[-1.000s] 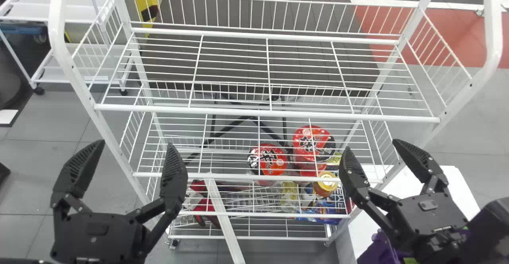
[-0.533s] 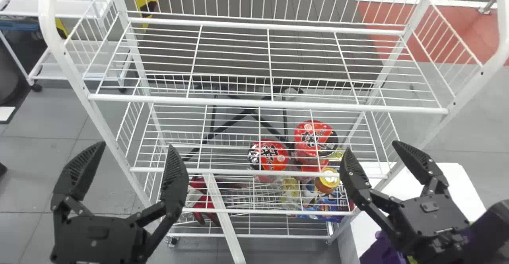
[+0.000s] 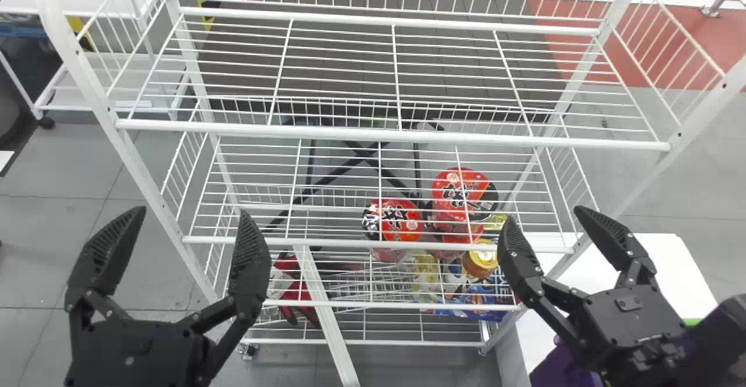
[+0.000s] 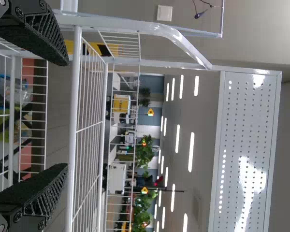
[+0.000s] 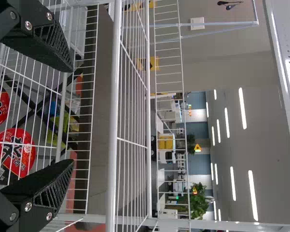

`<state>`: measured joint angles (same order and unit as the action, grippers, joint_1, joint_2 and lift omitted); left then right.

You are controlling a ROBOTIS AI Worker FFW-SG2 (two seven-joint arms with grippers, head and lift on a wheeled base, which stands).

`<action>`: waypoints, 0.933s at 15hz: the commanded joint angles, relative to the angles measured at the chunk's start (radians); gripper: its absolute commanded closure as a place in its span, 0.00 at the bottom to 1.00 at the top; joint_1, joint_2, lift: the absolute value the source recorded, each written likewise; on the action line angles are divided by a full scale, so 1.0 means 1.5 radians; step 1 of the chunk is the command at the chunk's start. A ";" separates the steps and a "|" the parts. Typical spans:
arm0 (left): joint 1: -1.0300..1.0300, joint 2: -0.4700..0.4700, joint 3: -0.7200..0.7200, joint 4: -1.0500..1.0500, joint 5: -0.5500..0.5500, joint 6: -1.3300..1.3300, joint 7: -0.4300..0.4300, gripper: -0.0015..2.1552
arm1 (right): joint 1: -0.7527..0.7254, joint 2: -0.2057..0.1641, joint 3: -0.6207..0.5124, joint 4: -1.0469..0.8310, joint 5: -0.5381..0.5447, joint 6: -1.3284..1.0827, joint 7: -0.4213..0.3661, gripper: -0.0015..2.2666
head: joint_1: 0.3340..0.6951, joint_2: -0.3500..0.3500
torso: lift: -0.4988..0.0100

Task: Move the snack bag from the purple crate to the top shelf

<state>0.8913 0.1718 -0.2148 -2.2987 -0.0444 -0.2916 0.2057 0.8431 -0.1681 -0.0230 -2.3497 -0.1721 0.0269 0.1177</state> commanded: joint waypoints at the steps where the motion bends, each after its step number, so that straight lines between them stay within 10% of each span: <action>1: 0.000 -0.001 0.000 0.000 0.003 0.004 0.000 0.03 | -0.001 0.000 0.000 0.001 -0.001 -0.002 0.000 0.07 | 1.00 0.40 | 0.57; 14: 0.001 -0.001 0.001 -0.001 0.006 0.014 0.006 0.03 | 0.003 -0.006 0.000 0.011 -0.001 -0.018 0.009 0.07 | 1.00 0.42 | 0.47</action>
<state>0.8930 0.1689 -0.2132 -2.3010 -0.0344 -0.2706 0.2137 0.8466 -0.1757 -0.0225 -2.3331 -0.1733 0.0016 0.1319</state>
